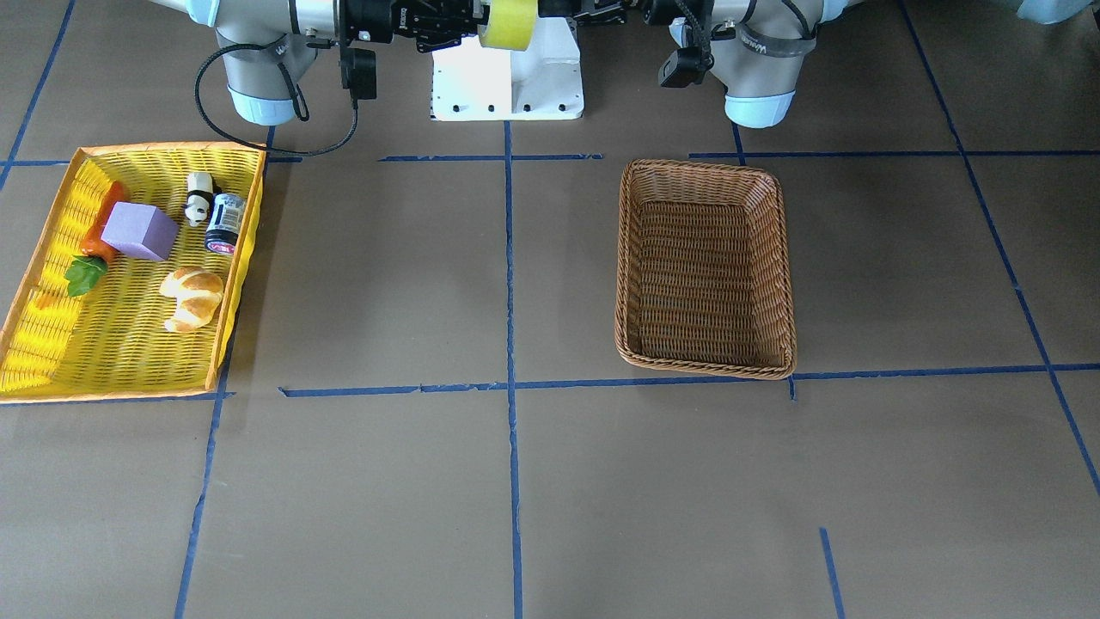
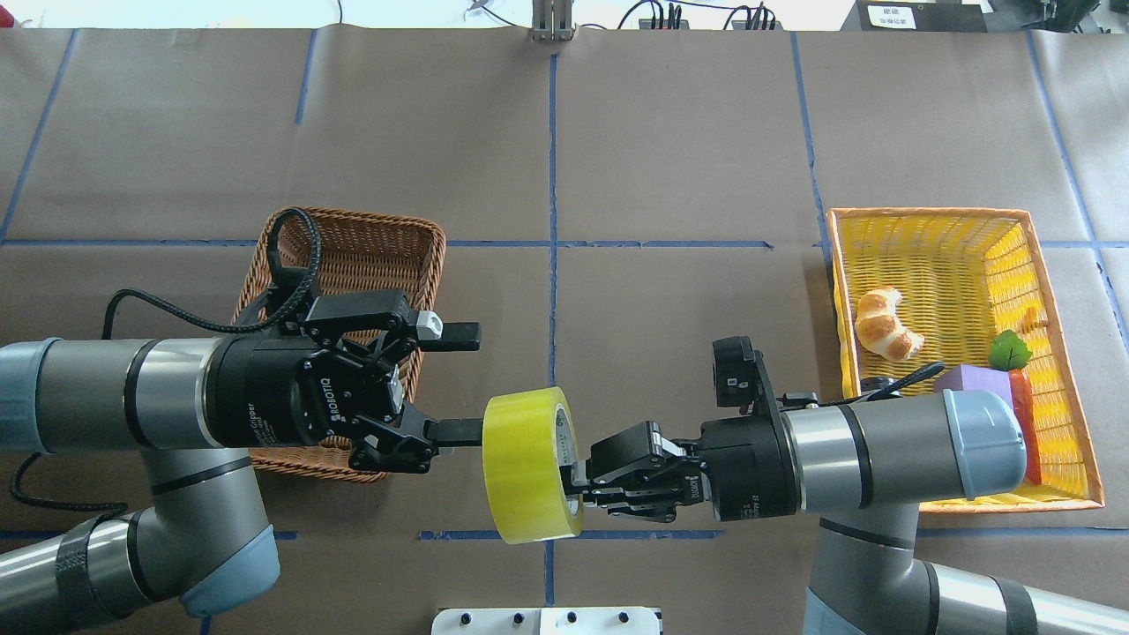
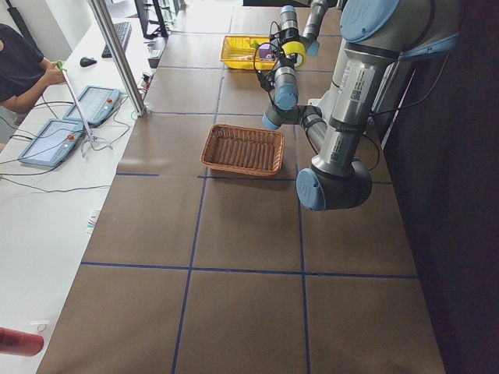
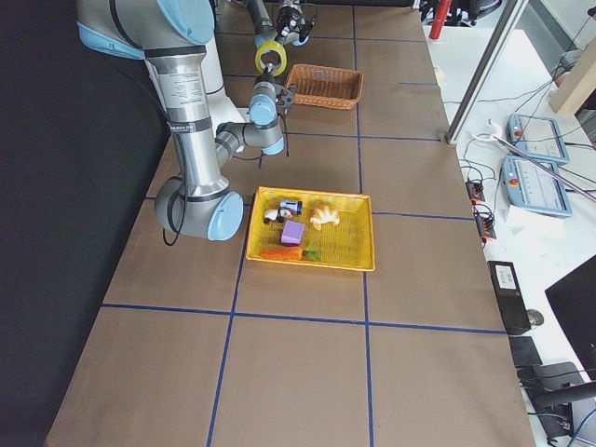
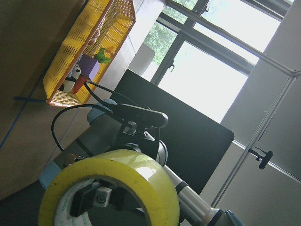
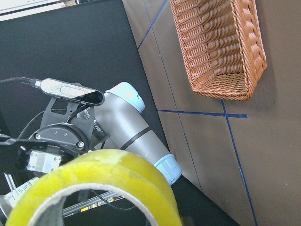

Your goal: Move tape to another basket

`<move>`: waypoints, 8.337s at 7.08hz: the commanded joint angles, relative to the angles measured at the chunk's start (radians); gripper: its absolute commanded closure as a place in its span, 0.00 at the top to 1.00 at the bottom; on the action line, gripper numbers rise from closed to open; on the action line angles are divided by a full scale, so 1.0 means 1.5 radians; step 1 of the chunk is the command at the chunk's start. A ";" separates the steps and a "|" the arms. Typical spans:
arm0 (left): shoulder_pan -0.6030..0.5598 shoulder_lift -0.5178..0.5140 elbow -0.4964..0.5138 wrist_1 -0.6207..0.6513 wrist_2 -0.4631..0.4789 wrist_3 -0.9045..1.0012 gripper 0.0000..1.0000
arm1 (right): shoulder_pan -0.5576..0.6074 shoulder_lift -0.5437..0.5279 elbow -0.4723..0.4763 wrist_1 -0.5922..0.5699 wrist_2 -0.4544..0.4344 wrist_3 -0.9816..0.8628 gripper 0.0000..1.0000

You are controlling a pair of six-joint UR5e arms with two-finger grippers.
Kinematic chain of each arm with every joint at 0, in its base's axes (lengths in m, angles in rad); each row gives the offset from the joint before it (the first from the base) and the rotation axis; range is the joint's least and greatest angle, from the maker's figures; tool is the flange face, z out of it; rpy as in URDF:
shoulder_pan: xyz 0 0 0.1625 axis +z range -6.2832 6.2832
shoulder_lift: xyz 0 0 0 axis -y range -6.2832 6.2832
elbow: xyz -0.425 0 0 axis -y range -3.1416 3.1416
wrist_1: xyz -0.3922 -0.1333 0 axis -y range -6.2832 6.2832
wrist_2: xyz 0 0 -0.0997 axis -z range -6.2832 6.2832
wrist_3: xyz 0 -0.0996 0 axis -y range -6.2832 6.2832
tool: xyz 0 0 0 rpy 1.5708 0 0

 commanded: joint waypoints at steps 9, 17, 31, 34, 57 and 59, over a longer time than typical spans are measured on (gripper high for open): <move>0.051 -0.023 0.007 0.006 0.038 0.000 0.41 | 0.000 -0.001 -0.003 0.001 0.000 0.000 0.01; 0.040 -0.012 -0.009 0.005 0.036 -0.002 0.04 | -0.001 -0.005 -0.001 0.001 -0.020 -0.001 1.00; -0.161 0.060 -0.133 0.853 -0.149 0.500 0.00 | 0.395 -0.050 0.055 -0.842 0.121 -0.718 1.00; -0.088 0.045 -0.116 1.009 -0.054 0.645 0.00 | 0.464 -0.057 0.055 -0.994 0.133 -0.955 1.00; -0.615 0.241 0.000 1.262 -0.335 1.571 1.00 | 0.799 -0.375 0.003 -1.000 0.290 -1.335 1.00; -0.692 0.239 0.132 1.203 -0.382 1.666 1.00 | 0.850 -0.369 -0.046 -0.999 0.418 -1.335 1.00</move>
